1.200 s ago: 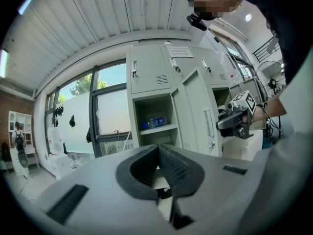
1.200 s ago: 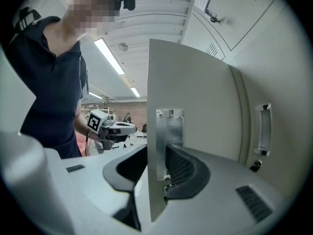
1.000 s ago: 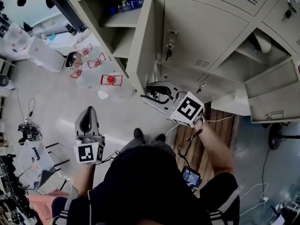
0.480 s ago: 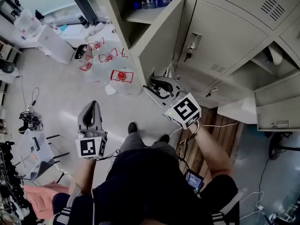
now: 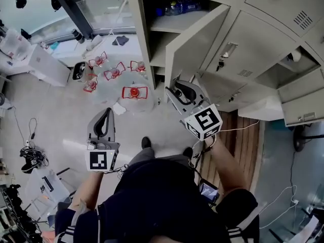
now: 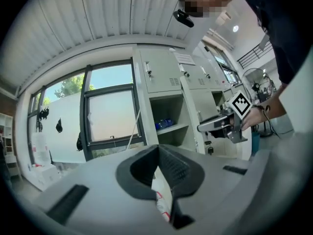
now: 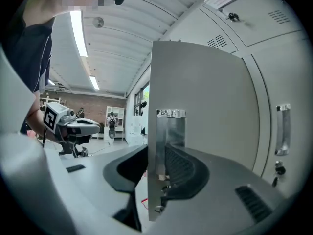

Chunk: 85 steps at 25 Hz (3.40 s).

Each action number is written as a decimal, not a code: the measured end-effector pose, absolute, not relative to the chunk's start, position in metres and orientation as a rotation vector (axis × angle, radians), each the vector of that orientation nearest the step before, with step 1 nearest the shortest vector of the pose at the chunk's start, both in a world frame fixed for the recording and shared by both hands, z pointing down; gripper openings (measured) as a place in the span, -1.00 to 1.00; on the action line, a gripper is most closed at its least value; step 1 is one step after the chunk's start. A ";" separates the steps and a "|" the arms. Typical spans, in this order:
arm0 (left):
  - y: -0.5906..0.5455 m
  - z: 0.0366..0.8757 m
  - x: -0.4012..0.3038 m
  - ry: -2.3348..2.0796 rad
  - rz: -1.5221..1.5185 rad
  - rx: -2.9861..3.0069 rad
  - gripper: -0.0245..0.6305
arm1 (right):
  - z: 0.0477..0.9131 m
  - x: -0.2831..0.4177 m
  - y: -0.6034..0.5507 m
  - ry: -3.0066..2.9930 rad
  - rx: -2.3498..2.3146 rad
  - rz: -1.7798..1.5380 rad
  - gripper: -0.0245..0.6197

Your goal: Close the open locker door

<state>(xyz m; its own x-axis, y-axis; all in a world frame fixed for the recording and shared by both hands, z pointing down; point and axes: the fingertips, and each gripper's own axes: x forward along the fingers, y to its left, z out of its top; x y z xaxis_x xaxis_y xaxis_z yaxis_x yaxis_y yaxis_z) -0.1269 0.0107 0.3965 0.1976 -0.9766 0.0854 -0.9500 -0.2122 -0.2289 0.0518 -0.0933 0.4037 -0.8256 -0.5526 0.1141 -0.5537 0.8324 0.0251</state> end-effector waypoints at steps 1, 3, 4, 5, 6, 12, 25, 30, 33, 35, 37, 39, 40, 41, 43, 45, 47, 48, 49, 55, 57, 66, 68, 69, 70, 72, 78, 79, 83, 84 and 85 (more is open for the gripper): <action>0.005 0.394 -0.135 1.859 -0.296 -2.356 -0.92 | 0.404 0.045 -0.099 -2.886 0.923 0.015 -0.59; -0.007 0.387 -0.149 1.813 -0.235 -2.401 -0.92 | 0.403 0.031 -0.110 -2.866 1.007 0.010 -0.59; -0.011 0.387 -0.156 1.793 -0.222 -2.421 -0.92 | 0.403 0.025 -0.117 -2.855 1.043 0.006 -0.59; -0.015 0.388 -0.163 1.772 -0.216 -2.436 -0.92 | 0.403 0.019 -0.123 -2.844 1.073 0.002 -0.59; -0.017 0.389 -0.170 1.754 -0.214 -2.448 -0.92 | 0.403 0.013 -0.129 -2.834 1.099 -0.001 -0.59; -0.030 0.395 -0.192 1.725 -0.205 -2.493 -0.92 | 0.404 -0.010 -0.162 -2.774 1.204 -0.020 -0.59; -0.060 0.394 -0.207 1.886 -0.193 -2.411 -0.92 | 0.405 -0.033 -0.217 -2.790 1.147 -0.030 -0.66; -0.071 0.392 -0.200 1.939 -0.193 -2.373 -0.92 | 0.405 -0.036 -0.231 -2.812 1.116 -0.033 -0.72; -0.074 0.392 -0.192 1.950 -0.203 -2.364 -0.91 | 0.405 -0.036 -0.239 -2.817 1.127 -0.035 -0.76; -0.076 0.391 -0.189 1.937 -0.200 -2.361 -0.91 | 0.405 -0.036 -0.243 -2.813 1.145 -0.040 -0.77; -0.077 0.392 -0.190 1.923 -0.206 -2.361 -0.92 | 0.405 -0.037 -0.247 -2.802 1.167 -0.041 -0.77; -0.080 0.392 -0.194 1.915 -0.213 -2.369 -0.92 | 0.405 -0.039 -0.250 -2.786 1.191 -0.041 -0.77; -0.082 0.390 -0.195 1.915 -0.200 -2.376 -0.92 | 0.405 -0.039 -0.252 -2.778 1.204 -0.043 -0.77; -0.086 0.388 -0.197 1.909 -0.185 -2.383 -0.91 | 0.405 -0.039 -0.254 -2.769 1.218 -0.047 -0.77; -0.091 0.387 -0.200 1.882 -0.171 -2.402 -0.92 | 0.404 -0.039 -0.258 -2.750 1.249 -0.058 -0.77; -0.094 0.388 -0.205 1.847 -0.176 -2.427 -0.92 | 0.405 -0.040 -0.261 -2.729 1.285 -0.070 -0.77; -0.098 0.388 -0.210 1.813 -0.180 -2.452 -0.92 | 0.405 -0.041 -0.264 -2.704 1.327 -0.093 -0.77; -0.100 0.388 -0.211 1.799 -0.181 -2.462 -0.91 | 0.405 -0.041 -0.265 -2.691 1.347 -0.105 -0.77; -0.102 0.388 -0.213 1.789 -0.180 -2.472 -0.91 | 0.405 -0.041 -0.267 -2.679 1.365 -0.114 -0.77; -0.110 0.388 -0.212 1.727 -0.178 -2.514 -0.92 | 0.405 -0.038 -0.273 -2.617 1.441 -0.146 -0.77; -0.112 0.387 -0.213 1.709 -0.166 -2.530 -0.92 | 0.405 -0.038 -0.276 -2.592 1.474 -0.152 -0.77; -0.124 0.387 -0.219 1.608 -0.164 -2.580 -0.92 | 0.406 -0.037 -0.284 -2.511 1.614 -0.156 -0.77; -0.126 0.386 -0.218 1.611 -0.170 -2.568 -0.92 | 0.406 -0.037 -0.283 -2.504 1.624 -0.158 -0.77; -0.127 0.386 -0.217 1.620 -0.168 -2.565 -0.92 | 0.405 -0.037 -0.283 -2.498 1.627 -0.161 -0.77; -0.128 0.386 -0.216 1.631 -0.164 -2.565 -0.92 | 0.405 -0.037 -0.282 -2.490 1.630 -0.167 -0.76; -0.128 0.386 -0.214 1.650 -0.160 -2.567 -0.92 | 0.405 -0.038 -0.282 -2.471 1.632 -0.186 -0.75; -0.129 0.388 -0.216 1.683 -0.160 -2.566 -0.92 | 0.405 -0.037 -0.282 -2.404 1.652 -0.248 -0.74; -0.130 0.388 -0.217 1.687 -0.156 -2.562 -0.92 | 0.405 -0.037 -0.282 -2.390 1.659 -0.256 -0.74; -0.128 0.388 -0.221 1.698 -0.155 -2.554 -0.92 | 0.406 -0.037 -0.281 -2.348 1.684 -0.279 -0.72; -0.128 0.388 -0.222 1.696 -0.155 -2.552 -0.92 | 0.406 -0.037 -0.281 -2.341 1.687 -0.284 -0.72; -0.128 0.387 -0.223 1.694 -0.155 -2.549 -0.92 | 0.405 -0.037 -0.281 -2.338 1.689 -0.283 -0.72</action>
<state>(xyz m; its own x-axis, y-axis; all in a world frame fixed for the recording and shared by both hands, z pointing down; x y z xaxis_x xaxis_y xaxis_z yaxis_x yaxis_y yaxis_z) -0.2226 -0.1280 0.3872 0.3844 -0.9222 0.0415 -0.9144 -0.3866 -0.1199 -0.0374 -0.2813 0.4055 -0.3016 -0.9499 0.0821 -0.9028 0.3122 0.2957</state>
